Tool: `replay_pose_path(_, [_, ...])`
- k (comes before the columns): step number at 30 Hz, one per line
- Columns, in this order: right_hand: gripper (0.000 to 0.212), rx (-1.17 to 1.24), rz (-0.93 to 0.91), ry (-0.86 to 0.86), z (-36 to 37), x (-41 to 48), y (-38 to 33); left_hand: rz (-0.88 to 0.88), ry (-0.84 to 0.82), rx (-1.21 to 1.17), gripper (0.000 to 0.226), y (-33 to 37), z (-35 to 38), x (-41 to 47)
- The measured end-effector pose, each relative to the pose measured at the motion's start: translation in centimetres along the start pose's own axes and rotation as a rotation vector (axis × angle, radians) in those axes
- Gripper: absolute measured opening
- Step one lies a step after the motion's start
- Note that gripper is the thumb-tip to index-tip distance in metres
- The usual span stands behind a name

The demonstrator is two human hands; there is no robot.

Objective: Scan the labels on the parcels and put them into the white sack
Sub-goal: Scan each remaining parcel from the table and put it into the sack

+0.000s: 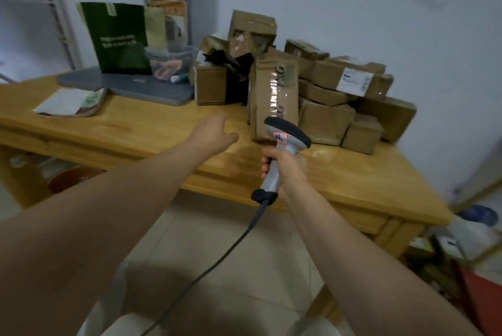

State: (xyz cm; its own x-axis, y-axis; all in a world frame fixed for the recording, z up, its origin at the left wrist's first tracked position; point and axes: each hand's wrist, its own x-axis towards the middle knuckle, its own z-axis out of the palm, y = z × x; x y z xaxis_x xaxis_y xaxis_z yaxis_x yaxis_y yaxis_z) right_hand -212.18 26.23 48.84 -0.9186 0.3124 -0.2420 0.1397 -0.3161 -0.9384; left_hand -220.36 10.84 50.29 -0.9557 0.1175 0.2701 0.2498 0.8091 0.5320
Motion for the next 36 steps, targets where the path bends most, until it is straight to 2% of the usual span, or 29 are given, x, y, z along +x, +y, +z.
replay_pose_path(3, [0.009, 0.089, -0.036, 0.082, -2.4, 2.8, -1.7, 0.027, 0.018, -0.040, 0.060, 3.8, 1.5, 2.8])
replay_pose_path(5, [0.019, 0.173, -0.052, 0.112, -3.5, 4.7, -2.9, 0.001, 0.006, -0.066, 0.053, 5.9, 2.7, 4.5])
replay_pose_path(8, [0.040, 0.209, -0.064, 0.067, -4.9, 7.5, -4.2, -0.123, 0.003, -0.116, 0.069, 8.2, 4.5, 6.2])
replay_pose_path(10, [0.037, 0.191, -0.079, -0.014, -5.4, 9.2, -4.8, -0.183, 0.028, -0.154, 0.079, 9.1, 5.5, 6.8])
replay_pose_path(12, [0.024, 0.163, -0.108, -0.080, -5.4, 10.7, -5.3, -0.217, 0.036, -0.226, 0.080, 9.5, 6.2, 7.2])
replay_pose_path(15, [0.013, 0.150, -0.137, -0.121, -4.8, 12.2, -5.2, -0.247, 0.023, -0.379, 0.061, 9.5, 6.4, 7.4])
replay_pose_path(21, [0.021, 0.237, -0.212, -0.173, -3.2, 11.6, -4.1, -0.291, 0.103, -0.683, 0.028, 7.3, 5.0, 6.6])
replay_pose_path(22, [0.020, 0.233, -0.249, -0.192, -2.9, 11.0, -4.1, -0.287, 0.101, -0.712, 0.033, 6.8, 4.6, 6.1])
replay_pose_path(25, [0.024, 0.179, -0.331, -0.230, -1.6, 8.9, -3.7, -0.306, 0.049, -0.745, 0.073, 5.6, 3.6, 4.5])
replay_pose_path(28, [0.045, 0.158, -0.317, -0.262, 0.0, 6.7, -3.4, -0.421, -0.003, -0.795, 0.089, 4.4, 2.4, 2.7])
replay_pose_path(30, [0.035, 0.161, -0.323, -0.305, 0.9, 5.5, -3.0, -0.470, -0.064, -0.833, 0.092, 3.6, 1.3, 1.7])
replay_pose_path(32, [0.022, 0.158, -0.338, -0.324, 1.5, 4.4, -2.4, -0.510, -0.105, -0.821, 0.087, 2.9, 0.2, 0.8])
replay_pose_path(36, [0.022, 0.161, -0.290, -0.272, 2.7, 3.1, -1.8, -0.573, -0.017, -0.776, 0.040, 1.8, -2.2, -0.1])
